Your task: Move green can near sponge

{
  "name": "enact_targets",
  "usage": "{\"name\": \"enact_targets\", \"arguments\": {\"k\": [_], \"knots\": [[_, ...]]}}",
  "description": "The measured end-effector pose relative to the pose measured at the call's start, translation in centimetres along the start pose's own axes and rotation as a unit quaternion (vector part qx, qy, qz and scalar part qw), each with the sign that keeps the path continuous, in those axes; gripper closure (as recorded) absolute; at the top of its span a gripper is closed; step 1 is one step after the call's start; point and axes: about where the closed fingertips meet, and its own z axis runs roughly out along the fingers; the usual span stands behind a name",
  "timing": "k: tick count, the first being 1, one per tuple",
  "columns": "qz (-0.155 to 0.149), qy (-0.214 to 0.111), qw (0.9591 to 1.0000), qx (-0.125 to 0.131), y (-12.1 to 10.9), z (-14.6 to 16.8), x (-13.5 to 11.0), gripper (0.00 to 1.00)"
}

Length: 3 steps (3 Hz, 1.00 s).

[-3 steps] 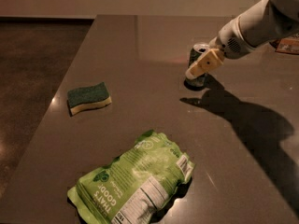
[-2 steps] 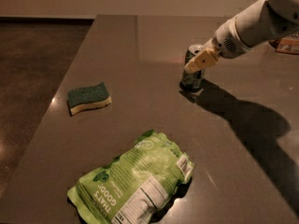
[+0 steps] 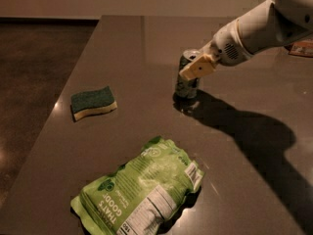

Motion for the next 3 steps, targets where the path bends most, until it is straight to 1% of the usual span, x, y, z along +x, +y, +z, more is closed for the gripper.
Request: {"name": "enact_targets", "arguments": {"k": [1,2,3], "knots": [[-0.045,-0.025,0.9962,-0.070,6.8,2.7,-3.5,1.00],[-0.064,-0.033,0.9933,-0.091,8.8,3.8,-5.0,1.00],[-0.093,-0.030,0.9902,-0.100,10.2,5.3,-6.7,1.00]]}}
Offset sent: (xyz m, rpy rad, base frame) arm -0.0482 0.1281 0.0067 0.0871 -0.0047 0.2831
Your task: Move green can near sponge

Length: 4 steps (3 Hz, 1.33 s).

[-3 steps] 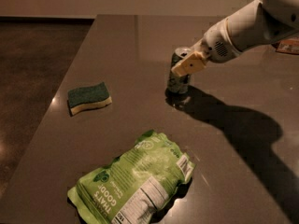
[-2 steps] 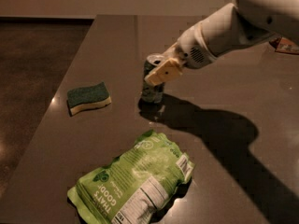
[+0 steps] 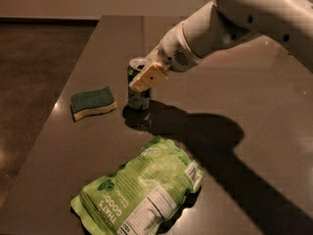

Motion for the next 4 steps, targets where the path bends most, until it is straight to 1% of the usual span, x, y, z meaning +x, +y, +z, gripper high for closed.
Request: {"name": "enact_targets", "arguments": {"k": [1,2,3,4], "knots": [[-0.021,0.017,0.9996,-0.004,0.0,1.7,-0.3,0.82],[-0.045,0.028,0.9986,-0.005,0.0,3.1,-0.6,0.51],[-0.059,0.029,0.9978,-0.009,0.0,3.6,-0.5,0.28],[-0.060,0.029,0.9977,-0.010,0.2,3.7,-0.7,0.00]]}}
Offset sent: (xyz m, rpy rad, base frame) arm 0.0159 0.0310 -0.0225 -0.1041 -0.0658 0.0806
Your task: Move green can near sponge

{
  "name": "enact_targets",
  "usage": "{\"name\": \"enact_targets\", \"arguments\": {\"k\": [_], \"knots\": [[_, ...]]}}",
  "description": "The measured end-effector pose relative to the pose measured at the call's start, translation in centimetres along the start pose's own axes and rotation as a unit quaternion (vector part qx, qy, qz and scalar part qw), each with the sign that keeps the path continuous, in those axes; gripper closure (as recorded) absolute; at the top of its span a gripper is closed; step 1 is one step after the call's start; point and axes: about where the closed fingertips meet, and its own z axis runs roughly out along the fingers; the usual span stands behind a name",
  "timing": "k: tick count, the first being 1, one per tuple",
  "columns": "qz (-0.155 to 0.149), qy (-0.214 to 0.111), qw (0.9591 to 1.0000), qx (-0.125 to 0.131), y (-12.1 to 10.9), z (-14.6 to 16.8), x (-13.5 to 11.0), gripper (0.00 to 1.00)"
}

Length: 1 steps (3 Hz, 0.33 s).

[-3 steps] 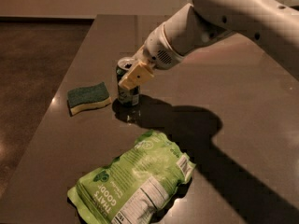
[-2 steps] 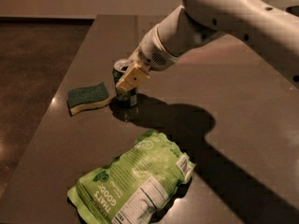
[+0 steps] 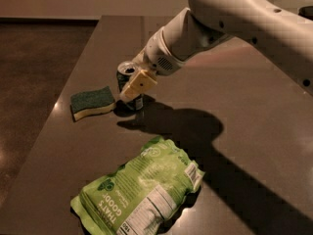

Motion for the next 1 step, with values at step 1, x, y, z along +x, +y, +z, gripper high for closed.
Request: {"name": "enact_targets", "arguments": {"k": [1], "knots": [[0.000,0.000,1.0000,0.000,0.03,0.01,-0.03,0.00]]}}
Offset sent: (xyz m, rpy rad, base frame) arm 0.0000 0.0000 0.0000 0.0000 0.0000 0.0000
